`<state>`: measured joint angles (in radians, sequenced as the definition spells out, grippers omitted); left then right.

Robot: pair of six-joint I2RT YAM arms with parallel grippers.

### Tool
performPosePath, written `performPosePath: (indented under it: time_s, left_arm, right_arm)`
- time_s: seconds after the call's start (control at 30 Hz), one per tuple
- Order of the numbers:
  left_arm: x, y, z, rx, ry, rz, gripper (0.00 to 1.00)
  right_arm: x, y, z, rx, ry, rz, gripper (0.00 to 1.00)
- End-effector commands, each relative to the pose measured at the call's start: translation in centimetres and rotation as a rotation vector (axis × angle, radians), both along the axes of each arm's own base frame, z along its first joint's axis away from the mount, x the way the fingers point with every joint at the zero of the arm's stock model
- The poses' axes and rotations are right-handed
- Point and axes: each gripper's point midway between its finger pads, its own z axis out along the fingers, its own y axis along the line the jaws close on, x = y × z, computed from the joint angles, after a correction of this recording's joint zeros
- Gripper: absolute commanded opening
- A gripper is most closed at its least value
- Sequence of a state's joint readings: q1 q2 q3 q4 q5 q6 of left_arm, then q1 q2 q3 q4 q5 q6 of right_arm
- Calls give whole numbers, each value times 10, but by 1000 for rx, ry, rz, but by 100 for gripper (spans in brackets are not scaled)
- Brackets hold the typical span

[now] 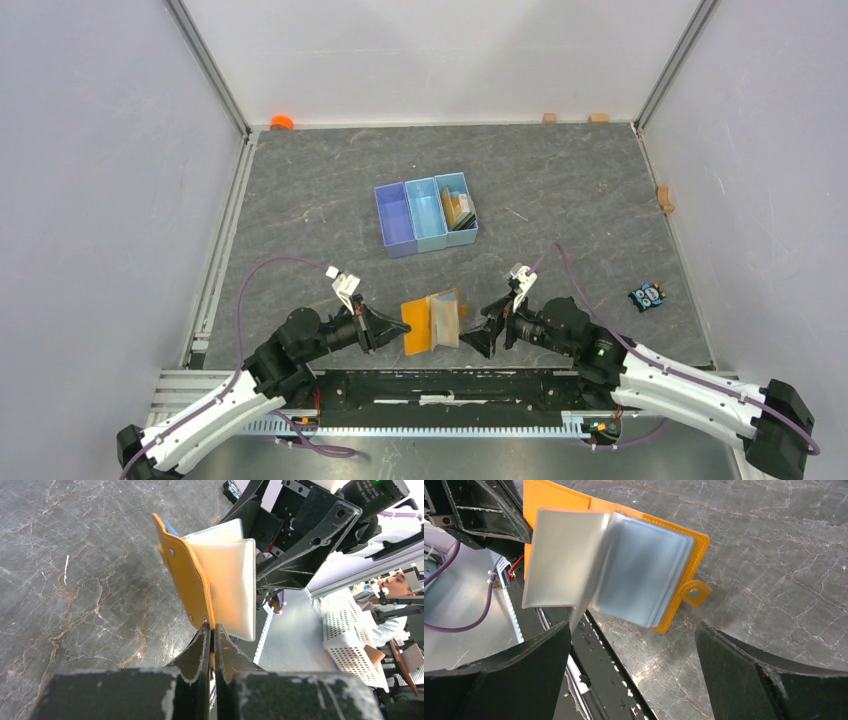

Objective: Put the credit cards into the card holder
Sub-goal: Turn over the card slot in the card holder.

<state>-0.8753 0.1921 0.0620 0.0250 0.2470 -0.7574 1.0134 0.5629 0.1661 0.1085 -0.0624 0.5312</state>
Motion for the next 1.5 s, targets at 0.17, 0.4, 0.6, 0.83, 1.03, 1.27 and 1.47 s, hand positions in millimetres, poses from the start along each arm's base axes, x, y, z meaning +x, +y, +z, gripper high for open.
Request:
performPosePath:
  time_s: [0.17,0.4,0.6,0.83,1.03,1.27,1.47]
  left_arm:
    - [8,9,-26,137,97,66,2]
    - [21,32,-89,355,253,222,2]
    - [25,38,-114,466,327,250,2]
    - [26,33,-124,552,354,217,2]
    - [28,32,-125,548,344,214,2]
    - [27,30,-124,541,342,202,2]
    - [25,30,-124,534,343,198,2]
  right_arm:
    - [10,3,-8,2,-16,-19,94]
    - [7,8,-30,-8,78,-33,92]
    - [-2,17,-36,6,167,-1,74]
    - [-11,28,-31,16,168,-15,62]
    - [-9,32,-29,7,177,-52,58]
    - [-8,34,-44,-31,221,-77,56]
    - [-6,41,-40,-9,221,-70,52]
